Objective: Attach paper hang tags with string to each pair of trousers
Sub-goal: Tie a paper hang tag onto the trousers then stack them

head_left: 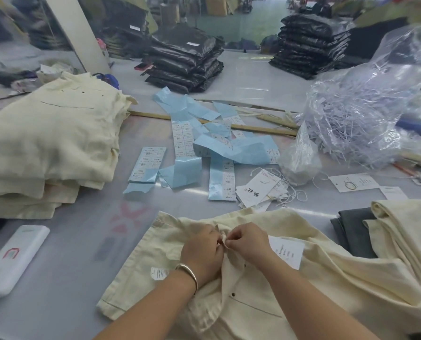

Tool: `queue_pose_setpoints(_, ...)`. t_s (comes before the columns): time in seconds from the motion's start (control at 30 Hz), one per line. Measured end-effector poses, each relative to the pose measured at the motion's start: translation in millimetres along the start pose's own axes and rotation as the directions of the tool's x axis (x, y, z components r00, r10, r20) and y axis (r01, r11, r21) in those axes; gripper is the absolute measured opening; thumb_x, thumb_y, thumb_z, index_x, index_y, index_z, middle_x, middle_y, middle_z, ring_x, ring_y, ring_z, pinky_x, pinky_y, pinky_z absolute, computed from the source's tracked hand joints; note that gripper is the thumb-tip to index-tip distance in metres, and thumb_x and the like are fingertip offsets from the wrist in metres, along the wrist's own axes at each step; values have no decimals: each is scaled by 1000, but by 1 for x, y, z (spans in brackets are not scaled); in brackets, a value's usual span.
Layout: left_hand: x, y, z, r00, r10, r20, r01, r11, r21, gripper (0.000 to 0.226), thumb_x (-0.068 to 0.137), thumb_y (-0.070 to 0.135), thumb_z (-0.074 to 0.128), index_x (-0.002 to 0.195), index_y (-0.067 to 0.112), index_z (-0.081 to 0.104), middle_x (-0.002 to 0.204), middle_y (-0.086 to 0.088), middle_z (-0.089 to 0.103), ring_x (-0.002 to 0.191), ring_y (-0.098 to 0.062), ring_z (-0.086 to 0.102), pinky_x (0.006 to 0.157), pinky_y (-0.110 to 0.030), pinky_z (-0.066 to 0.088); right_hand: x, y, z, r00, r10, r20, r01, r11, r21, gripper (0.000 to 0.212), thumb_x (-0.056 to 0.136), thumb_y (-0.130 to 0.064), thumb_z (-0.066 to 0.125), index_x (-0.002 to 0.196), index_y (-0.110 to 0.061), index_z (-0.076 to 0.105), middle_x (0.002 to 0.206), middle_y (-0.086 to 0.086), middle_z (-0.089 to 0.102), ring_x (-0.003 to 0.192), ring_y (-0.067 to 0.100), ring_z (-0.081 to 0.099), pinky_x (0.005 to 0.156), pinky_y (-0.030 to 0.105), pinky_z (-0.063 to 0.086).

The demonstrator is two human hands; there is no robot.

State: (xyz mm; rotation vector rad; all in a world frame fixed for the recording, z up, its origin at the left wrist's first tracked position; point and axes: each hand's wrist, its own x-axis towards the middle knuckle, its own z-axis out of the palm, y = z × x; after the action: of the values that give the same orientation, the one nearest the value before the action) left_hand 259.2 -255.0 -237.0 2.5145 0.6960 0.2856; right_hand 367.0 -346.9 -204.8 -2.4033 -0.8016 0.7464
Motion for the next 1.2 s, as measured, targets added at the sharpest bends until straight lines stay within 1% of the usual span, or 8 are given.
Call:
queue_pose_setpoints(0.23, 0, 1, 2, 1000, 24, 5, -25, 998, 64, 15, 91, 23, 51, 93, 13, 62, 107, 0, 56, 94, -21, 55, 69, -28, 38, 0, 0, 5, 1000, -6, -23, 6, 1000, -30, 10, 79, -27, 68, 69, -32, 68, 82, -12, 71, 90, 8, 64, 94, 30, 38)
queue_pose_setpoints(0.33, 1, -1, -2, 999, 28, 31, -25, 995, -93, 15, 86, 23, 56, 73, 24, 48, 83, 8, 50, 76, -17, 50, 63, -28, 36, 2, 5, -1, 997, -66, -38, 67, 997, 38, 9, 76, -25, 70, 74, -34, 69, 81, -12, 67, 83, 6, 62, 83, 27, 47)
queue_pose_setpoints(0.43, 0, -1, -8, 999, -37, 9, 38, 954, -297, 18, 78, 23, 50, 63, 25, 40, 66, 9, 45, 65, -13, 45, 62, -32, 39, -1, 20, -14, 985, -95, -145, 111, 988, 108, 38, 71, -20, 76, 105, -36, 67, 104, -13, 60, 93, 7, 54, 79, 24, 42)
queue_pose_setpoints(0.6, 2, 18, -11, 964, -248, 91, 218, 549, -807, 19, 78, 9, 52, 60, 4, 49, 69, -1, 58, 57, -10, 47, 57, -20, 39, -9, 36, -25, 986, 31, -164, -61, 982, -180, 59, 75, -50, 72, 129, -36, 53, 129, -12, 54, 125, 16, 42, 99, 33, 33)
queue_pose_setpoints(0.73, 12, 32, -17, 951, -186, 248, 298, 336, -893, 13, 71, 10, 53, 58, 8, 53, 82, -14, 71, 48, -11, 48, 38, -16, 24, -11, 40, -27, 974, 77, -211, -117, 976, -184, 69, 70, -50, 74, 133, -35, 48, 130, -12, 54, 127, 15, 41, 97, 35, 27)
queue_pose_setpoints(0.9, 19, 36, -20, 940, -144, 308, 335, 239, -912, 11, 67, 13, 57, 57, 11, 61, 63, -14, 56, 46, -17, 43, 43, -21, 27, -20, 42, -30, 905, -38, -424, 11, 998, -67, 45, 68, -14, 75, 111, -22, 64, 106, -5, 63, 108, 23, 56, 88, 37, 35)
queue_pose_setpoints(1.07, 13, 26, -18, 944, -193, 268, 306, 206, -929, 19, 86, -7, 57, 81, 4, 71, 73, -12, 66, 55, -15, 56, 51, -21, 43, -38, 47, -25, 538, -545, -643, 261, 833, -488, 21, 57, 2, 69, 68, -16, 67, 69, -2, 58, 64, 28, 57, 61, 37, 37)
queue_pose_setpoints(1.2, 7, 26, -8, 957, -213, 197, 260, 325, -909, 25, 89, -8, 60, 107, 9, 60, 78, -11, 72, 56, -14, 61, 53, -19, 45, -49, 59, -3, 720, -481, -501, 281, 862, -423, 25, 54, -11, 86, 72, -18, 71, 71, -3, 62, 65, 25, 62, 62, 37, 49)
